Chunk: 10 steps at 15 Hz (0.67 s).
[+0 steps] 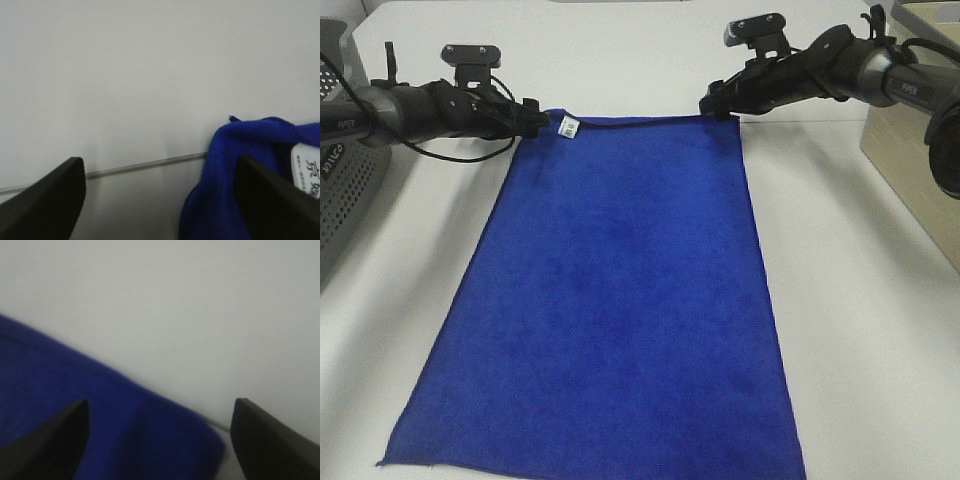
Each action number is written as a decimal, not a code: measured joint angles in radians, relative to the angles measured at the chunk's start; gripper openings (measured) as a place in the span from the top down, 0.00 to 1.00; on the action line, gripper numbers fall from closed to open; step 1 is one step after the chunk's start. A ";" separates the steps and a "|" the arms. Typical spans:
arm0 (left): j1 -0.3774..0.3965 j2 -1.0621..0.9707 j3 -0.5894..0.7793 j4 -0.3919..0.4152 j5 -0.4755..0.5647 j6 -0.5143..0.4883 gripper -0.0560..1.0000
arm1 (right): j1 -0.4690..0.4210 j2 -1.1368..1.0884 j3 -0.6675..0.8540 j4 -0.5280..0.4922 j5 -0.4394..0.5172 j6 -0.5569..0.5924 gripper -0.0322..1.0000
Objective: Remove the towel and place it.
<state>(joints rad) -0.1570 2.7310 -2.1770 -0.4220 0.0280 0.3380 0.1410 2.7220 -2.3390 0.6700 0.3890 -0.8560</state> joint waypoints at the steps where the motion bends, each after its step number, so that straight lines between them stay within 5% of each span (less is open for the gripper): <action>1: 0.000 0.000 0.000 0.000 0.000 0.000 0.22 | 0.033 0.000 0.000 0.000 0.042 -0.017 0.23; 10: 0.000 0.000 0.000 0.000 -0.019 0.000 0.23 | 0.159 0.001 0.012 0.009 0.138 -0.066 0.24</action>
<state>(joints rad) -0.1570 2.7310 -2.1770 -0.4220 0.0090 0.3380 0.3000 2.7230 -2.3270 0.6790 0.5270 -0.9220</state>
